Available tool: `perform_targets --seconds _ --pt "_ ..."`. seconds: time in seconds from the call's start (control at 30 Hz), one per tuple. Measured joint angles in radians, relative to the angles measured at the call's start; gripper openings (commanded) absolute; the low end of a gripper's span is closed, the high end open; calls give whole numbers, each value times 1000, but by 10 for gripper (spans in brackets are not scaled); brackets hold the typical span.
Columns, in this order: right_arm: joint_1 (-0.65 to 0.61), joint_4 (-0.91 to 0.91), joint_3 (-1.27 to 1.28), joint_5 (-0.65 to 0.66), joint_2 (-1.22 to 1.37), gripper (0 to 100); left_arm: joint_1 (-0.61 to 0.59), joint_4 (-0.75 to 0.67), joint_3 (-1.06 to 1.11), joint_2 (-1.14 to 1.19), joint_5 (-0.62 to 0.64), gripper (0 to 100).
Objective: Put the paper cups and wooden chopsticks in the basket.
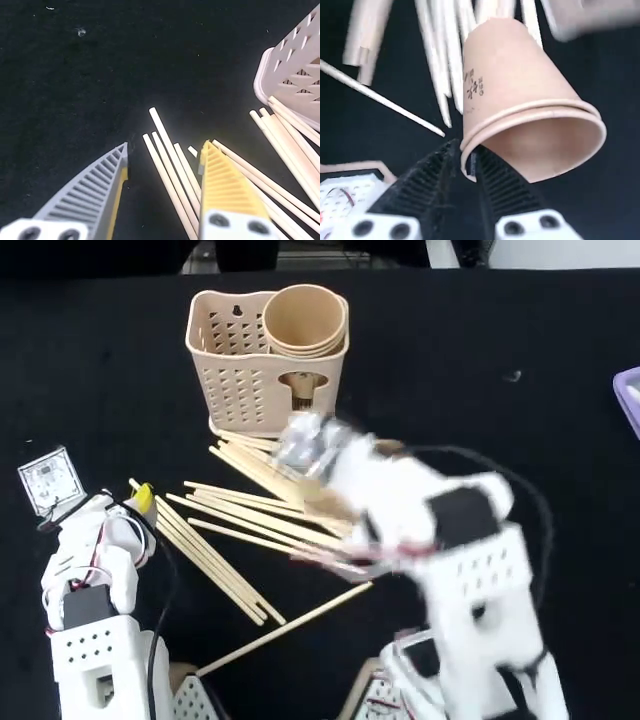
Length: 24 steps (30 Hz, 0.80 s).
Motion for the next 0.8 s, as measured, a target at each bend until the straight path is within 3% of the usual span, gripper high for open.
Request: perform_targets --seconds 0.13,0.27,0.5,0.67,0.8 --pt "245 -2 -11 3 175 11 0 -12 0 0 0 234" --pt "350 -5 -32 12 321 11 0 -18 0 0 0 234" --pt "347 -9 -55 14 448 51 0 -18 0 0 0 234" --pt "250 -18 -57 14 446 109 0 -18 0 0 0 234" --pt "184 -35 -55 14 436 4 0 -18 0 0 0 234"
